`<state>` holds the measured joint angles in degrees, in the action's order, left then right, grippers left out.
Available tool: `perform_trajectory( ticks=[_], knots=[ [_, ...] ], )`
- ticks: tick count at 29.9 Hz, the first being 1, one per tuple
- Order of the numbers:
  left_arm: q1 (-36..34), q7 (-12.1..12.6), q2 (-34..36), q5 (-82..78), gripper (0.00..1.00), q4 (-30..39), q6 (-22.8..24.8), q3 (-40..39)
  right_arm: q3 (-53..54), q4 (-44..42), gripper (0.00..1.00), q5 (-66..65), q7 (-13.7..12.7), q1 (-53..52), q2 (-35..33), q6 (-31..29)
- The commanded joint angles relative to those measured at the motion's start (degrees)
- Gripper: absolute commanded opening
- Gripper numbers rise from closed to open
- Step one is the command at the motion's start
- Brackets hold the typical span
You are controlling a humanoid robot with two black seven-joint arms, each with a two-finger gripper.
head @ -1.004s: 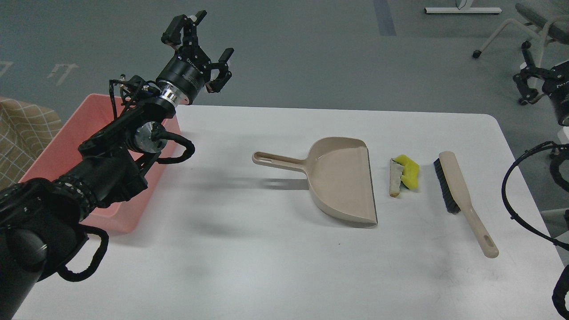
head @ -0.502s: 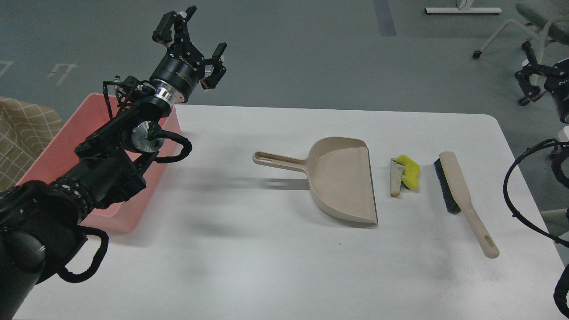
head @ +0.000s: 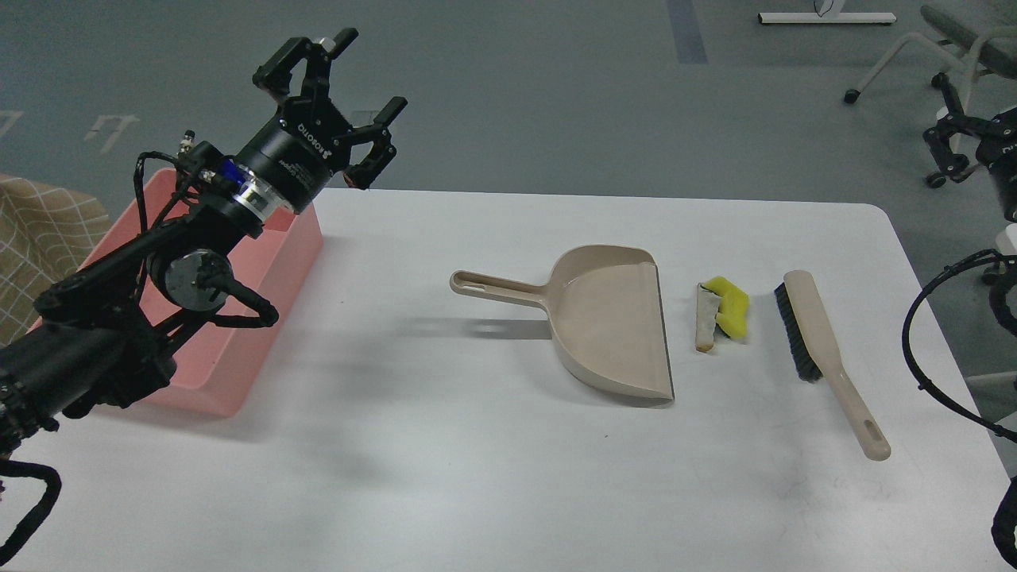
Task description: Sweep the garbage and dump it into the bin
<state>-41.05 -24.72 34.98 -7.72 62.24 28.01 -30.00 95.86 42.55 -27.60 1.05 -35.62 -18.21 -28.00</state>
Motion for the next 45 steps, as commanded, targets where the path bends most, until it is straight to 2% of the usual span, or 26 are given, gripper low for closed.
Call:
perform_trajectory(
  ticks=[1,4,10,12,15,17,22,28,35,41,45],
  knots=[
    [1.58,-0.16,3.25,-2.39,0.81,4.30,-0.01,1.79,0.03,0.07,1.00,0.01,0.00,0.11,0.02,0.00],
    [3.78,0.02,3.08,-6.51,0.78,5.18,-0.67,2.58,-0.15,-0.01,1.00,-0.08,0.00,0.20,-0.07,0.00],
    [4.31,2.21,-0.70,-19.78,0.78,5.53,-8.75,6.97,-0.50,-0.19,1.00,-0.08,-0.08,0.46,-0.77,0.00],
    [4.22,2.22,-1.84,-23.21,0.78,5.62,-12.35,9.95,-0.50,-0.19,1.00,-0.08,-0.08,0.55,-1.56,0.00],
    [4.22,2.22,-2.28,-23.22,0.79,5.62,-14.81,10.58,-0.59,-0.28,1.00,-0.08,-0.08,0.55,-1.74,0.00],
    [4.31,2.04,-2.37,-23.04,0.84,5.53,-16.66,10.23,-0.59,-0.28,1.00,-0.08,-0.08,0.64,-1.65,0.00],
    [4.83,2.48,-2.37,-22.87,0.85,4.83,-17.29,10.32,-0.59,-0.37,1.00,-0.08,-0.08,0.90,-1.65,0.00],
    [5.80,3.18,-2.37,-23.48,0.76,4.47,-18.16,11.02,-0.59,-0.19,1.00,-0.08,-0.08,0.90,-1.65,0.00],
    [6.51,6.25,-3.86,-23.57,0.76,2.45,-20.71,11.02,-0.59,-0.19,1.00,-0.08,-0.08,0.90,-1.48,0.00],
    [6.33,7.14,-7.21,-23.66,0.76,-1.85,-20.80,11.20,-0.59,-0.19,1.00,-0.08,-0.08,0.90,-1.30,0.00],
    [5.80,9.51,-10.27,-23.66,0.76,-4.84,-20.80,11.46,-0.59,-0.72,1.00,-0.17,0.00,0.90,-1.39,0.00]
  ],
)
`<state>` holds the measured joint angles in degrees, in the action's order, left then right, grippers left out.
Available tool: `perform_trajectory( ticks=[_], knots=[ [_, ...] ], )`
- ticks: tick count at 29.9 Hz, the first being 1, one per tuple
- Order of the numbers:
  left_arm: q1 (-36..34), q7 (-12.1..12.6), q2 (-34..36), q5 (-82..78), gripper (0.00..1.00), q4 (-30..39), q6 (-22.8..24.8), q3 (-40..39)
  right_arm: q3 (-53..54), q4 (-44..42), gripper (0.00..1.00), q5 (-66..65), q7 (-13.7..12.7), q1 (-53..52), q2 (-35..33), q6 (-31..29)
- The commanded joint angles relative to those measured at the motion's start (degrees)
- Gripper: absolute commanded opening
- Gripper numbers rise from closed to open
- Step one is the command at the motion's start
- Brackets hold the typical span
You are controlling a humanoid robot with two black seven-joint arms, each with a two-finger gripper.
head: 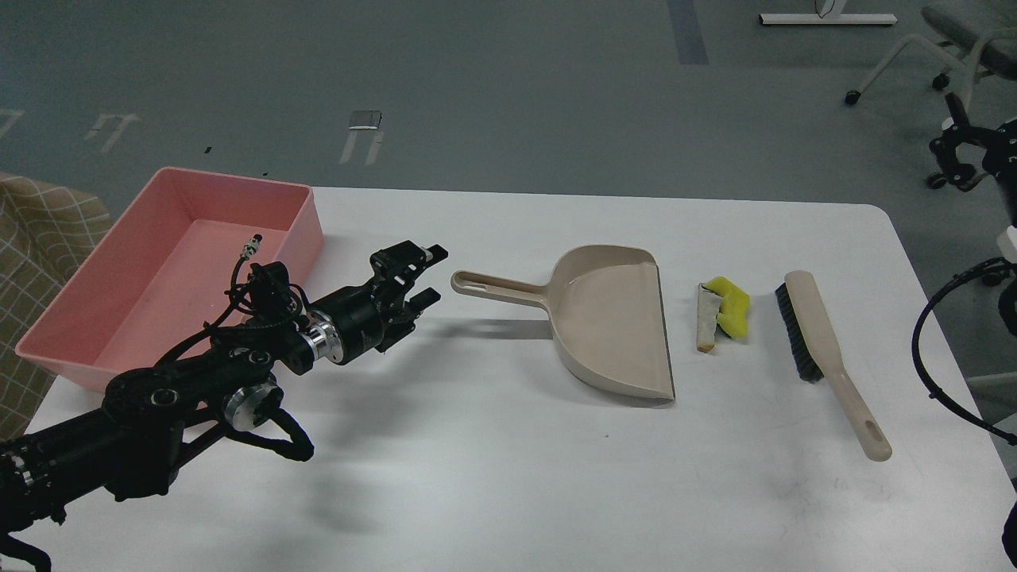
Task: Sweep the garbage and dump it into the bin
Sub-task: 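Lower the left gripper to the dustpan handle and grasp it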
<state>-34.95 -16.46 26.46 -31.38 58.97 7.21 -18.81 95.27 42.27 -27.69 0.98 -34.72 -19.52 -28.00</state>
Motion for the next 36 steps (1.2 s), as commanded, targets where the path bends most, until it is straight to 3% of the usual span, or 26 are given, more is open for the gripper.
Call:
perform_trajectory(
  ticks=[1,8,33,36],
  knots=[
    [-0.39,1.25,-2.28,0.00,0.74,-1.76,0.00,1.05,0.00,-0.44,1.00,-0.09,0.16,0.01,-0.08,0.05],
    [-1.26,0.73,-2.46,0.00,0.68,-1.76,0.00,1.85,0.01,-0.44,1.00,-0.09,0.16,0.01,-0.08,1.37],
    [-2.32,1.08,-5.36,-0.09,0.68,-2.02,-0.09,3.16,0.18,-0.35,1.00,0.00,0.43,0.62,0.27,1.46],
    [-2.58,0.90,-5.36,-0.09,0.62,-2.90,-0.09,3.52,0.18,-0.35,1.00,0.00,0.43,0.62,0.27,1.46]
  ],
)
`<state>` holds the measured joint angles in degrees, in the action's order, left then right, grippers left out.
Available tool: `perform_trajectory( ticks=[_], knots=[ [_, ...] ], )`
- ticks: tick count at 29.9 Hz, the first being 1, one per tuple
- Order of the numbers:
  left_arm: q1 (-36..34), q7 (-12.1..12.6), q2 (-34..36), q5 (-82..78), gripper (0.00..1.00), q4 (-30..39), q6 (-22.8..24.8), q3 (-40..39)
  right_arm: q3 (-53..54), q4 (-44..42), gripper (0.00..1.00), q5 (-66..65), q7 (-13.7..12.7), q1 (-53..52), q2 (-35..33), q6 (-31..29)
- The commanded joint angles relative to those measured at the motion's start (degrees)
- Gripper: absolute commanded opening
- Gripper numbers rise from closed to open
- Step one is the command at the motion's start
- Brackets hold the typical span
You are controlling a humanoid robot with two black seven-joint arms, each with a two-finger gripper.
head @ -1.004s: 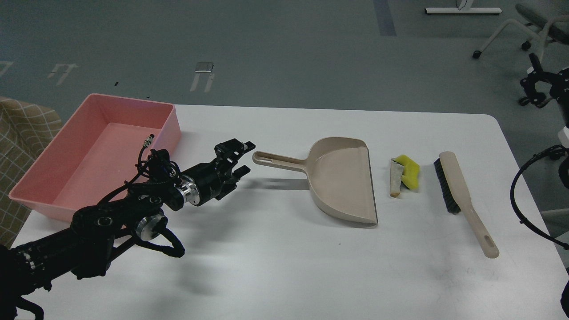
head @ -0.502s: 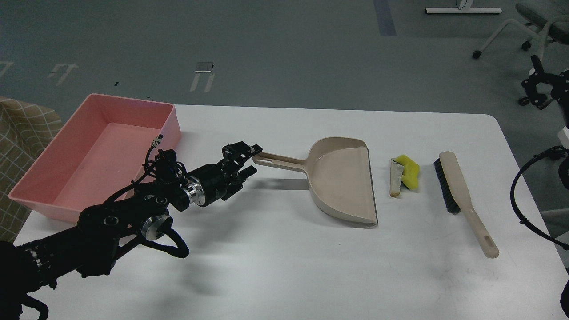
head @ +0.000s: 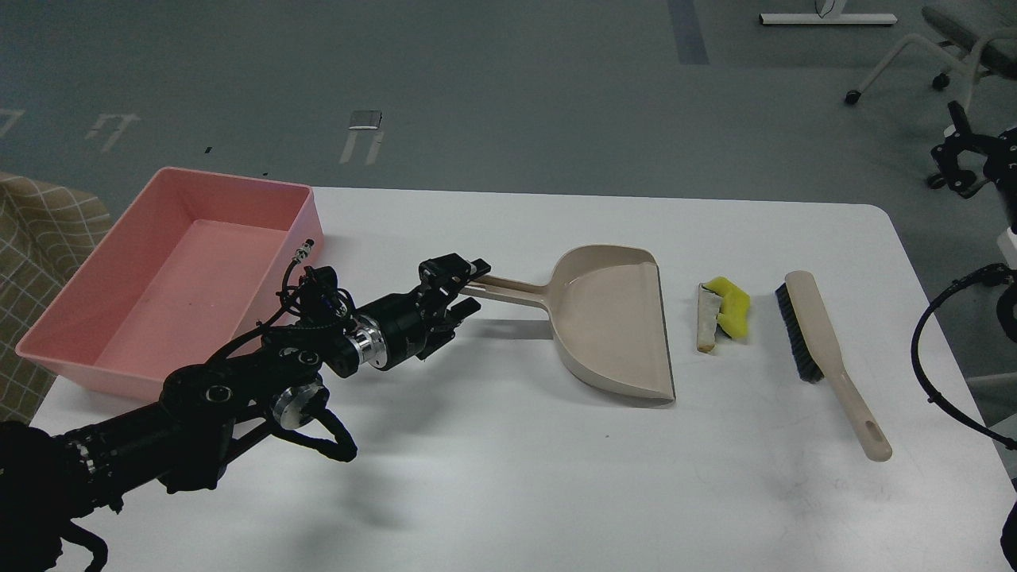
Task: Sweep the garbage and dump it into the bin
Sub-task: 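Lower the left gripper to the dustpan handle and grasp it, then reach the right gripper to the brush handle and grasp it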
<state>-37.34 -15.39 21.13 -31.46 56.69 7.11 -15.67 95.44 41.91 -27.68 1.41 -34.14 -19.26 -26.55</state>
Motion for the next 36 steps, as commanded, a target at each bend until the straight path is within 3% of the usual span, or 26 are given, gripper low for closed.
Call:
perform_trajectory(
  ticks=[1,12,15,19,26,30,34,36],
  knots=[
    [-0.19,-0.25,-0.03,0.00,0.57,-0.87,-0.08,0.37,0.01,0.01,1.00,0.00,0.00,0.04,0.01,0.00],
    [-0.80,-0.43,-0.38,0.00,0.17,-1.67,-0.08,0.55,0.01,0.19,1.00,0.00,0.00,0.04,0.54,0.00],
    [-0.89,-0.78,-0.56,-0.53,0.00,-1.93,0.00,0.72,0.01,0.19,1.00,0.00,0.00,0.04,0.54,0.00],
    [-1.15,-2.36,-0.56,-2.99,0.00,-1.93,-0.17,0.64,-0.17,0.54,1.00,-0.18,0.09,0.13,0.10,-0.52],
    [-2.12,-2.54,-0.56,-3.34,0.00,-1.93,-1.14,0.64,-0.78,3.34,1.00,-4.12,0.18,0.56,-2.62,-0.53],
    [-2.64,-2.54,0.14,-3.34,0.00,-1.93,-1.66,0.72,-5.07,7.29,1.00,-18.50,0.53,1.18,-9.11,-0.53],
    [-2.91,-2.54,0.67,-3.34,0.00,-1.58,-2.10,0.72,-10.09,9.59,1.00,-26.97,2.63,1.01,-12.90,-0.70],
    [-3.00,-2.54,1.11,-3.78,0.00,-1.23,-2.63,0.72,-15.18,9.85,1.00,-32.50,5.35,0.66,-15.80,-0.79]
  ],
)
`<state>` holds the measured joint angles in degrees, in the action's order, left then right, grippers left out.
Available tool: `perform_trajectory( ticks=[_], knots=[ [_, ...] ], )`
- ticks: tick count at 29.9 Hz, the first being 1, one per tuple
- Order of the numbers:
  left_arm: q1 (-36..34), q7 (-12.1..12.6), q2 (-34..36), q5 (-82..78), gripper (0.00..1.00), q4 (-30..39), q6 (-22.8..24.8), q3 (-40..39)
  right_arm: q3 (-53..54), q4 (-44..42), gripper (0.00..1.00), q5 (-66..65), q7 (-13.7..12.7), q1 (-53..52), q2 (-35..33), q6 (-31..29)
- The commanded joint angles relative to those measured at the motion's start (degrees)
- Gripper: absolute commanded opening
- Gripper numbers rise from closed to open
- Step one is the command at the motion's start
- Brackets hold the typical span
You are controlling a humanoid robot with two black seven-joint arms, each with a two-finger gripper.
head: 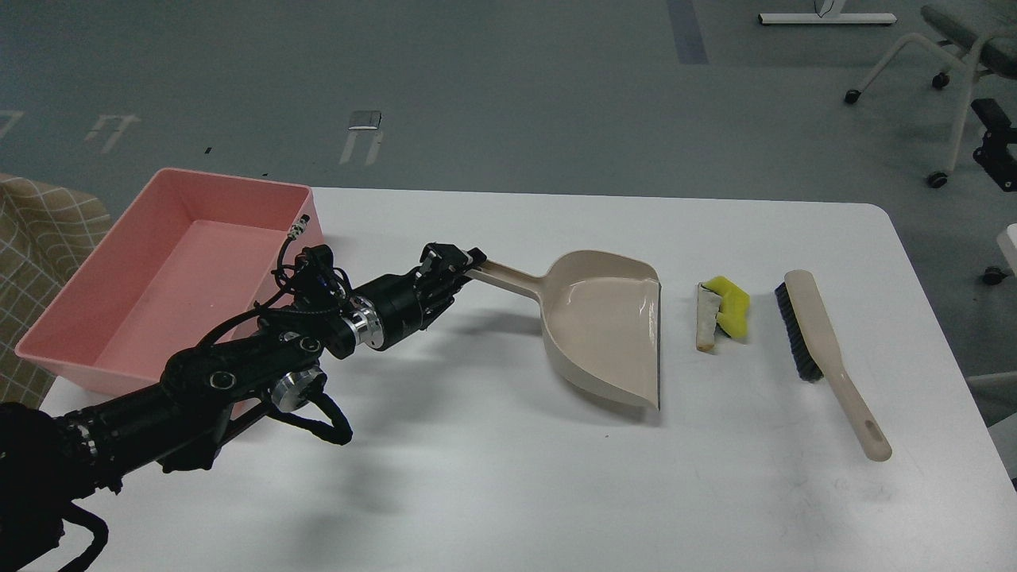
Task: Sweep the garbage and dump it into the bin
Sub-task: 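Reach the right gripper to the brush handle and grasp it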
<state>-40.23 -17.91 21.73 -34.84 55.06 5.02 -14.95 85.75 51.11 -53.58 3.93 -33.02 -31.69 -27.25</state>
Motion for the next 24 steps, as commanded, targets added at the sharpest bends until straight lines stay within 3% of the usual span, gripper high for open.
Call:
perform_trajectory(
  ticks=[1,5,9,14,18,21,24],
  knots=[
    [-0.03,-0.11,1.12,-0.84,0.00,0.75,-0.80,-0.08,-10.12,0.83,1.00,-10.63,5.18,-0.56,-5.21,-0.17],
    [-0.11,-0.37,2.35,-1.19,0.00,2.94,-0.89,-0.17,-26.55,7.58,1.00,-22.77,11.34,-1.69,-13.19,-0.26],
    [-0.11,-0.81,4.02,-1.19,0.00,4.00,-0.98,-0.35,-39.06,12.08,1.00,-29.03,15.40,-6.26,-18.85,-0.75],
    [0.06,-2.13,5.52,-1.19,0.00,4.09,-2.21,-0.35,-51.02,14.54,1.00,-31.24,14.88,-12.95,-21.40,-0.75],
    [0.41,-2.22,5.78,-1.19,0.00,4.09,-3.44,-0.35,-56.22,17.97,1.00,-32.90,10.93,-12.78,-22.89,-0.75],
    [0.59,-2.22,5.26,-1.19,0.00,4.00,-3.62,-0.35,-56.75,21.21,1.00,-33.61,5.66,-10.24,-24.47,0.43],
    [0.68,-2.13,4.73,-1.19,0.00,3.91,-4.23,-0.52,-56.66,23.50,1.00,-33.61,5.30,-7.16,-25.09,4.13]
  ],
)
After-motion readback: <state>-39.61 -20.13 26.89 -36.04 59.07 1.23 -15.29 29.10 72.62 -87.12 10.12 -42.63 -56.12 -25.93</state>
